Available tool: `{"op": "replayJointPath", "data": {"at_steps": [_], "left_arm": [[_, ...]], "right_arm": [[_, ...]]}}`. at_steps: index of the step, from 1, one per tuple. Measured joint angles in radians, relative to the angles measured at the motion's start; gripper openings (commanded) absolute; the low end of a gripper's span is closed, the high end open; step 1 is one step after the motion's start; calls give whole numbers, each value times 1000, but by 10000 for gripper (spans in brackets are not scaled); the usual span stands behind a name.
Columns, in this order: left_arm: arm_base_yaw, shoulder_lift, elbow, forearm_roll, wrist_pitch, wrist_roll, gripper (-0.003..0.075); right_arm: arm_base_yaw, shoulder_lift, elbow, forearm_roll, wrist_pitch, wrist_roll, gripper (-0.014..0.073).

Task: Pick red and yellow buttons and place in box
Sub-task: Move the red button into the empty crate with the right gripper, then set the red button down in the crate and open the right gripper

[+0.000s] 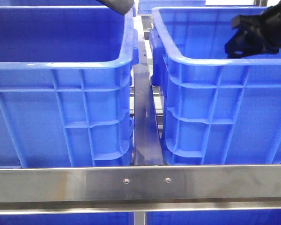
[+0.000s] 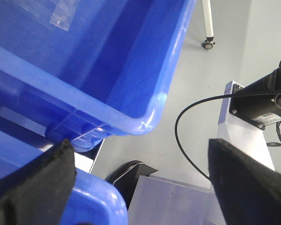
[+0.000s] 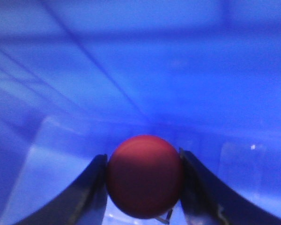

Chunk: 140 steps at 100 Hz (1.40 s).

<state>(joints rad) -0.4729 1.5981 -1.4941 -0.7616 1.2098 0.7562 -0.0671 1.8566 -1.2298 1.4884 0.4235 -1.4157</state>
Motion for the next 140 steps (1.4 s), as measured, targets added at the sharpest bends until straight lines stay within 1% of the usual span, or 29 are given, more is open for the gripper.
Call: {"op": "replayJointPath", "data": {"at_steps": [13, 20, 25, 37, 42, 47, 86, 115, 120, 125, 132, 140], "left_arm": [[0, 0, 0, 0, -12, 0, 556], [0, 0, 0, 0, -13, 0, 556], [0, 0, 0, 0, -13, 0, 556], [0, 0, 0, 0, -13, 0, 556], [0, 0, 0, 0, -13, 0, 556], [0, 0, 0, 0, -13, 0, 556], [0, 0, 0, 0, -14, 0, 556], [0, 0, 0, 0, -14, 0, 556], [0, 0, 0, 0, -14, 0, 556], [0, 0, 0, 0, -14, 0, 556], [0, 0, 0, 0, -14, 0, 556], [0, 0, 0, 0, -14, 0, 555]], "right_arm": [[0, 27, 0, 0, 0, -2, 265], [0, 29, -5, 0, 1, -2, 286], [0, 29, -5, 0, 1, -3, 318], [0, 29, -5, 0, 1, -5, 463], [0, 29, -5, 0, 1, -5, 505], [0, 29, -5, 0, 1, -5, 526], [0, 12, -5, 0, 39, -7, 528], [0, -85, -5, -112, 123, 4, 526], [0, -106, 0, -127, 127, 15, 516], [0, -122, 11, -140, 128, 25, 478], [0, -157, 38, -152, 132, 34, 375], [0, -197, 68, -157, 136, 36, 225]]}}
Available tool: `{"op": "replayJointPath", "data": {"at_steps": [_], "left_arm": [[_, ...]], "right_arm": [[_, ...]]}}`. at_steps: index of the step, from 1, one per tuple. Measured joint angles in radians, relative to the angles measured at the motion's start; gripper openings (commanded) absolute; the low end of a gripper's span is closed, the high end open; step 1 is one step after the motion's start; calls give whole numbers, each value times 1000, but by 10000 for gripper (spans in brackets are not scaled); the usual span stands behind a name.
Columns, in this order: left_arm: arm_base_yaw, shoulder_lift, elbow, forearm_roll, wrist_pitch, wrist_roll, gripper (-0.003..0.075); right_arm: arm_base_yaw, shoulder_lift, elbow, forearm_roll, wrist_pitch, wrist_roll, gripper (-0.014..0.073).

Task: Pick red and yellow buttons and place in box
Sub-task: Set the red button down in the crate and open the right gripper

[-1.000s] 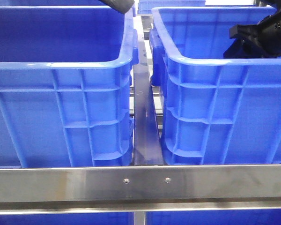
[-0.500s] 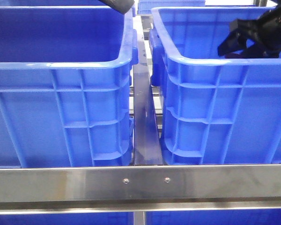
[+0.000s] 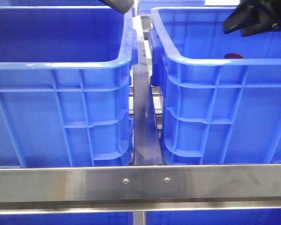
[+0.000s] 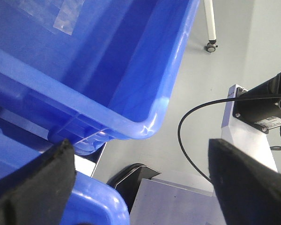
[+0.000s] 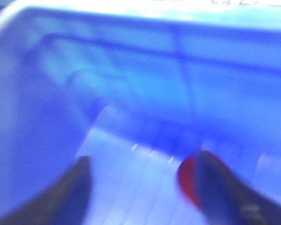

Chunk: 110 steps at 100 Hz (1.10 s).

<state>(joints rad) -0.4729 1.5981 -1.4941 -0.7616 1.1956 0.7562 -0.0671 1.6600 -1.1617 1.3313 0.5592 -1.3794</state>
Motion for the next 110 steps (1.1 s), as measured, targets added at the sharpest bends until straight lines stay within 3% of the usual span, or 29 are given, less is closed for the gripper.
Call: {"op": "replayJointPath", "data": {"at_steps": [11, 27, 110], "left_arm": [[0, 0, 0, 0, 0, 0, 554], [0, 0, 0, 0, 0, 0, 554], [0, 0, 0, 0, 0, 0, 554]], "right_arm": [[0, -60, 49, -1, 7, 4, 57], [0, -159, 117, -9, 56, 10, -72], [0, -752, 582, -17, 78, 11, -67]]}}
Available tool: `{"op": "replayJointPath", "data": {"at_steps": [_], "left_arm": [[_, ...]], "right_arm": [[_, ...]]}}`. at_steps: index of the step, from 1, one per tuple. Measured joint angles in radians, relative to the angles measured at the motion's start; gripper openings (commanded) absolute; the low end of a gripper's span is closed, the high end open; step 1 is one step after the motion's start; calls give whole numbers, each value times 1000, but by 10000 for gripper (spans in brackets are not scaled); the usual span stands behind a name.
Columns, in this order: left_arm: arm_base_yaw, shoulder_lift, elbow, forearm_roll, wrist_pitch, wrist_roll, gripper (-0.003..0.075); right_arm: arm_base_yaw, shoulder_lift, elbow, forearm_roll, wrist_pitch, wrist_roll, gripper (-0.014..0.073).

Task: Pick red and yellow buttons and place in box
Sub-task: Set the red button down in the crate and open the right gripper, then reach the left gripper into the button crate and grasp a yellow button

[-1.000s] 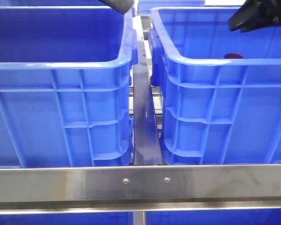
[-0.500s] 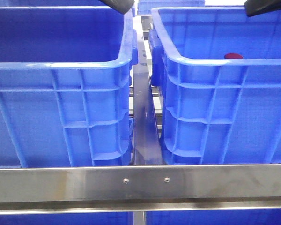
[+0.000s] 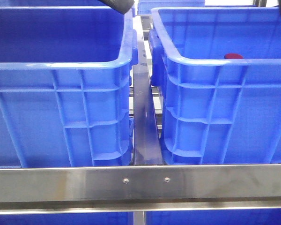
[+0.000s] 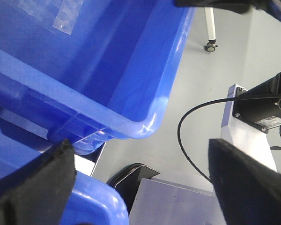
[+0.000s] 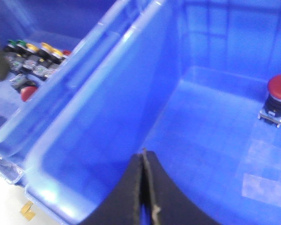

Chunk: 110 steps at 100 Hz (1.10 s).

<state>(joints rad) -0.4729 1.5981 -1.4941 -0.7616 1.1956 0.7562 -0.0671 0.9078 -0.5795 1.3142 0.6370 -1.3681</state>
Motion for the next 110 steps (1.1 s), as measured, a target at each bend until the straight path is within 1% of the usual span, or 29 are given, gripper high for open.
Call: {"op": "replayJointPath", "data": {"at_steps": [30, 59, 66, 77, 99, 110], "left_arm": [[11, 0, -7, 19, 2, -5, 554], [130, 0, -39, 87, -117, -151, 554], [151, 0, -39, 141, -143, -195, 554], [160, 0, -39, 271, -192, -280, 554], [164, 2, -39, 555, -250, -524, 554], [164, 22, -40, 657, -252, -649, 554]], "right_arm": [[0, -218, 97, -2, -1, 1, -69], [0, -246, 101, -6, -2, 1, -69], [0, -246, 101, -6, -5, 1, -69], [0, -246, 101, -6, -5, 1, -69], [0, -246, 103, -6, -7, 1, -69], [0, -246, 103, -8, -7, 3, -69]]}}
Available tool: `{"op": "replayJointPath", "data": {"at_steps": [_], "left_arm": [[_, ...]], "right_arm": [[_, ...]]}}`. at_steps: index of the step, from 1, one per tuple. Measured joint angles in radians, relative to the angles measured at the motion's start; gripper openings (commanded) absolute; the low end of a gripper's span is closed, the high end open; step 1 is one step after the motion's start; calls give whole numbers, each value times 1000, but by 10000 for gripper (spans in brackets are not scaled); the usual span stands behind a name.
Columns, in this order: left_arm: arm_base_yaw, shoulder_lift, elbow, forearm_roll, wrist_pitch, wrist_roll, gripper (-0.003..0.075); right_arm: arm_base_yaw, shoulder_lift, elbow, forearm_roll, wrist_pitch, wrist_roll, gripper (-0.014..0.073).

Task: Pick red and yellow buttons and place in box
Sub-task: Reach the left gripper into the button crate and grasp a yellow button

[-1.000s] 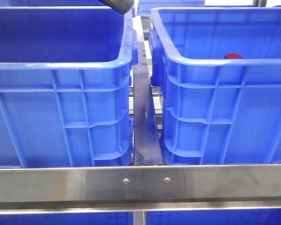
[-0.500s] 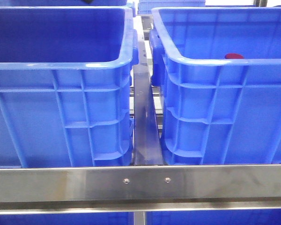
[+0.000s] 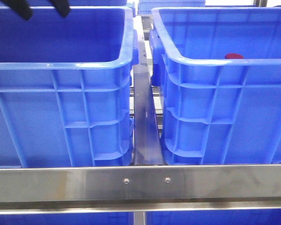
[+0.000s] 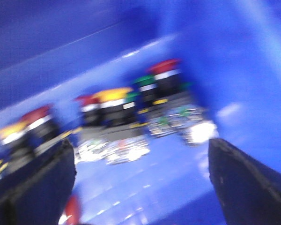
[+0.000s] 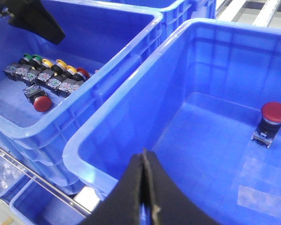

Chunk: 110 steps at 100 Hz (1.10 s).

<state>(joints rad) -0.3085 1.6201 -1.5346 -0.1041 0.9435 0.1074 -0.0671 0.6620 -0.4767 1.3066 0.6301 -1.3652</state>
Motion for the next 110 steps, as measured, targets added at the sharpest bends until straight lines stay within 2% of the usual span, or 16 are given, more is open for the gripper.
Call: {"op": "replayJointPath", "data": {"at_steps": [22, 66, 110], "left_arm": [[0, 83, -2, 53, -3, -71, 554], [0, 229, -9, 53, -12, -77, 554], [0, 288, -9, 51, -18, -77, 554]], "right_arm": [[0, 0, 0, 0, 0, 0, -69], [0, 0, 0, 0, 0, -2, -69], [0, 0, 0, 0, 0, 1, -69]]}}
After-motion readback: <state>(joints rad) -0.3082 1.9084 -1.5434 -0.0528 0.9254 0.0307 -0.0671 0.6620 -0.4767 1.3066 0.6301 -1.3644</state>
